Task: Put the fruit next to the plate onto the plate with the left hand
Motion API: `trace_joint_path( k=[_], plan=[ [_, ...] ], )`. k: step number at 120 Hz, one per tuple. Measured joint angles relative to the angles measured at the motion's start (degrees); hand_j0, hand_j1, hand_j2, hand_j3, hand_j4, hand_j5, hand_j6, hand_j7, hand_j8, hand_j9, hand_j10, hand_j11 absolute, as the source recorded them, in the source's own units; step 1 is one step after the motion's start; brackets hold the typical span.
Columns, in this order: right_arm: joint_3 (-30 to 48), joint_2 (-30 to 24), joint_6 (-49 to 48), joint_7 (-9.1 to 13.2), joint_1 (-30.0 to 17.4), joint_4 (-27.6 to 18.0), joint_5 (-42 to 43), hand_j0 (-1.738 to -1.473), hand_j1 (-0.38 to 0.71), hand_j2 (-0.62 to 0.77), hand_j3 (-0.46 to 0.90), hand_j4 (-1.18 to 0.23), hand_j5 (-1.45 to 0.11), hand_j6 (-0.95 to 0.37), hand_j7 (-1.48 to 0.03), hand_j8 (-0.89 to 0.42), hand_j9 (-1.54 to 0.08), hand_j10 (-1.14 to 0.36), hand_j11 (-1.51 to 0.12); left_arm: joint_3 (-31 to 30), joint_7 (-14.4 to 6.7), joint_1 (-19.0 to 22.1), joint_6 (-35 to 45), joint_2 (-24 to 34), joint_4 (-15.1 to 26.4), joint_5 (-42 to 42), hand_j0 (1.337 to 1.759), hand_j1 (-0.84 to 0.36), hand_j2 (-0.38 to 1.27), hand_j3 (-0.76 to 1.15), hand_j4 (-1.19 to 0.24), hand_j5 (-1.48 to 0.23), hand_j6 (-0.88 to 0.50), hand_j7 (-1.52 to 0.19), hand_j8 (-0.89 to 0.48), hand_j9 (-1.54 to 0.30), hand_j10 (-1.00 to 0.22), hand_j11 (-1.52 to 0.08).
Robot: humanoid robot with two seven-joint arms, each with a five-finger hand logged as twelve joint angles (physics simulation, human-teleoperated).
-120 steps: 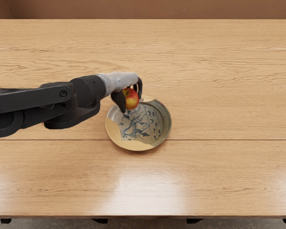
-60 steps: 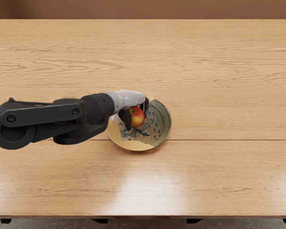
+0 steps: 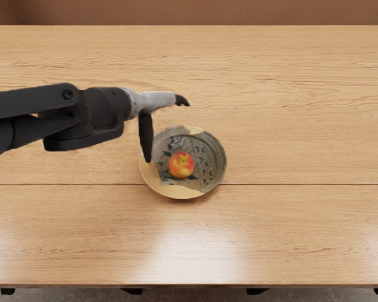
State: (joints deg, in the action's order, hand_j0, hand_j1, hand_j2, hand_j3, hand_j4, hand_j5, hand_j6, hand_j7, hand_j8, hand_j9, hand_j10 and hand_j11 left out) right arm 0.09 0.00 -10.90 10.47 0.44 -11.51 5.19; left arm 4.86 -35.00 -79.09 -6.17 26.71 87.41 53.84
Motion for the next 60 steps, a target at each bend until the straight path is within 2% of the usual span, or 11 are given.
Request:
trace_joint_path(
  k=[24,34,39,48,60],
  plan=[
    [0.0,0.0,0.0,0.0,0.0,0.0,0.0,-1.658,-0.33,0.0,0.0,-0.01,-0.02,-0.01,-0.02,-0.01,-0.02,-0.01,-0.02,14.2,0.0,2.0,-20.3,14.9,0.6,-20.1,1.658,0.31,0.02,0.0,-0.04,-0.07,-0.03,-0.06,-0.03,-0.06,-0.05,-0.06],
    [0.0,0.0,0.0,0.0,0.0,0.0,0.0,-1.658,-0.33,0.0,0.0,-0.01,-0.02,-0.01,-0.02,-0.01,-0.02,-0.01,-0.02,23.4,0.0,11.7,-25.0,16.4,0.8,-28.6,1.658,0.32,0.02,0.0,-0.03,-0.04,-0.02,-0.04,-0.02,-0.04,-0.03,-0.04],
    [0.0,0.0,0.0,0.0,0.0,0.0,0.0,-1.658,-0.33,0.0,0.0,-0.02,-0.02,-0.02,-0.02,-0.02,-0.02,-0.02,-0.02,28.8,0.0,18.6,-26.3,20.6,0.9,-33.5,1.658,0.33,0.01,0.0,-0.02,-0.04,-0.02,-0.04,-0.02,-0.03,-0.03,-0.03],
    [0.0,0.0,0.0,0.0,0.0,0.0,0.0,-1.658,-0.33,0.0,0.0,-0.01,-0.02,-0.01,-0.02,-0.01,-0.02,-0.01,-0.02,34.7,0.0,23.6,-27.6,26.2,0.9,-40.9,1.658,0.33,0.01,0.0,-0.02,-0.03,-0.01,-0.02,-0.01,-0.02,-0.02,-0.02],
    [0.0,0.0,0.0,0.0,0.0,0.0,0.0,-1.658,-0.33,0.0,0.0,-0.01,-0.02,-0.01,-0.02,-0.01,-0.02,-0.01,-0.02,38.1,0.0,26.4,-28.4,30.1,1.0,-46.3,1.658,0.34,0.01,0.0,-0.01,-0.02,-0.01,-0.02,-0.01,-0.02,-0.01,-0.02]
  ],
)
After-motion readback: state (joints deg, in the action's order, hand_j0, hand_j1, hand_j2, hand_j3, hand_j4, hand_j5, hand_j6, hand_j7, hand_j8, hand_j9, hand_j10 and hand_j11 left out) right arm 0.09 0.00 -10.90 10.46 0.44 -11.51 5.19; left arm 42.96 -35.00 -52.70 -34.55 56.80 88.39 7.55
